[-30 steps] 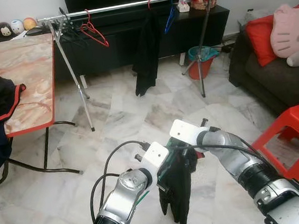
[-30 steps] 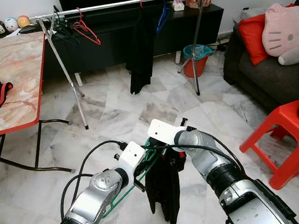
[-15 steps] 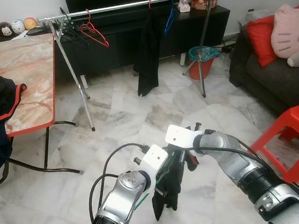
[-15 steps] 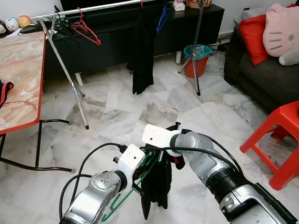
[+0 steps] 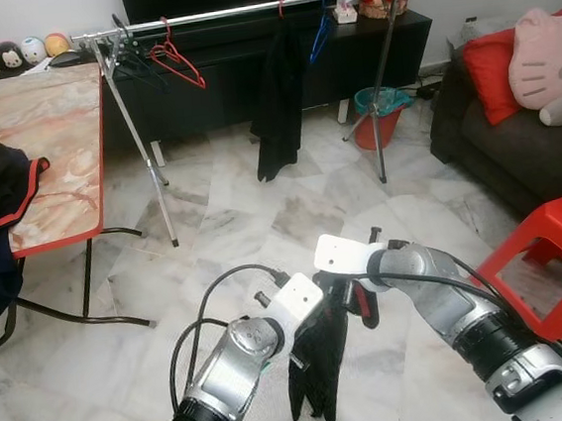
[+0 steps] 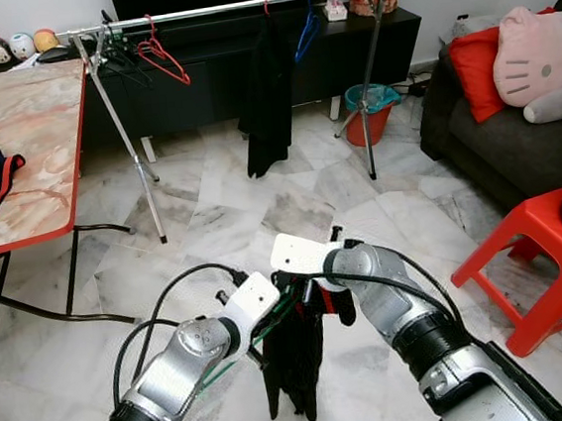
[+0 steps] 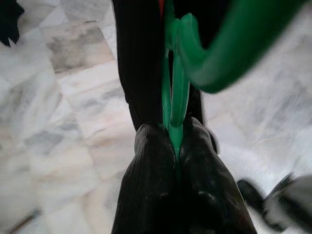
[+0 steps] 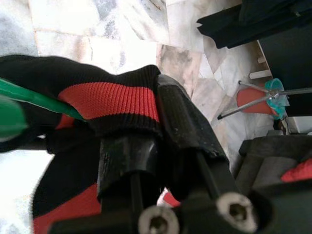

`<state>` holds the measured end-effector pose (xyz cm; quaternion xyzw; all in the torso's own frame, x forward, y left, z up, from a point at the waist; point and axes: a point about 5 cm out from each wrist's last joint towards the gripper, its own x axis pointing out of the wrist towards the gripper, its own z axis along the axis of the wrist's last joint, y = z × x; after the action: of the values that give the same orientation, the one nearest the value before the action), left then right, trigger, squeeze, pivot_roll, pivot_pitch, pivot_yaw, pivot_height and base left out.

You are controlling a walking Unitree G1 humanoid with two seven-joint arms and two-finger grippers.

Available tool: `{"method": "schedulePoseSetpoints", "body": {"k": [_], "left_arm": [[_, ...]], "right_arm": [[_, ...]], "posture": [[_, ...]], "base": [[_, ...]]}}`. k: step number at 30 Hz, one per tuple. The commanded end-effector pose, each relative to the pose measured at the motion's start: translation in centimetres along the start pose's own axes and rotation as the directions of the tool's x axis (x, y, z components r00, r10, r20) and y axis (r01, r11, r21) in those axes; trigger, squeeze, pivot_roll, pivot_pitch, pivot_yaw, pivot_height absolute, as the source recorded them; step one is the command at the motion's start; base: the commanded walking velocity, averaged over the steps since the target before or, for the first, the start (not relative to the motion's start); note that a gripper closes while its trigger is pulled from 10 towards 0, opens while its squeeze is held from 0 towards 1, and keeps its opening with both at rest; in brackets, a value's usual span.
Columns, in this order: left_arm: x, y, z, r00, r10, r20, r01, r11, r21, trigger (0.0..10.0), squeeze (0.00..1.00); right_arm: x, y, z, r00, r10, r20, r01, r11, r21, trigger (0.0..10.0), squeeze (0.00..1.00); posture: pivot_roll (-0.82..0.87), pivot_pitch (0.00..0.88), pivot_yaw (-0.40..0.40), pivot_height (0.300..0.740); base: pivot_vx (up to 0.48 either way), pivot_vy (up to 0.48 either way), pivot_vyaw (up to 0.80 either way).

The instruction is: Hang hanger

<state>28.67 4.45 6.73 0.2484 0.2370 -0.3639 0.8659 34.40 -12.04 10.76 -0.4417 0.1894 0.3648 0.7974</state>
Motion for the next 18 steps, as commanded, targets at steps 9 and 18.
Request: {"method": "schedulePoseSetpoints", "body": {"k": [9, 18], "left_arm": [[-0.3, -0.4, -5.3, 0.959, -0.008, -0.282, 0.056, 0.985, 0.161, 10.0, 0.00], [-0.9, 0.5, -5.9, 0.946, 0.025, -0.323, 0.039, 0.981, 0.189, 10.0, 0.00]], "right_arm": [[-1.4, -3.2, 4.2, 0.978, -0.126, 0.165, 0.137, 0.989, -0.057, 10.0, 0.00], [-1.4, -4.5, 2.2, 0.972, -0.226, 0.066, 0.229, 0.973, -0.034, 10.0, 0.00]], "posture": [[0.09, 0.000, -0.069, 0.740], [0.10, 0.000, -0.070, 0.740]], "base": [[0.000, 0.000, 0.00], [0.000, 0.000, 0.00]]}}
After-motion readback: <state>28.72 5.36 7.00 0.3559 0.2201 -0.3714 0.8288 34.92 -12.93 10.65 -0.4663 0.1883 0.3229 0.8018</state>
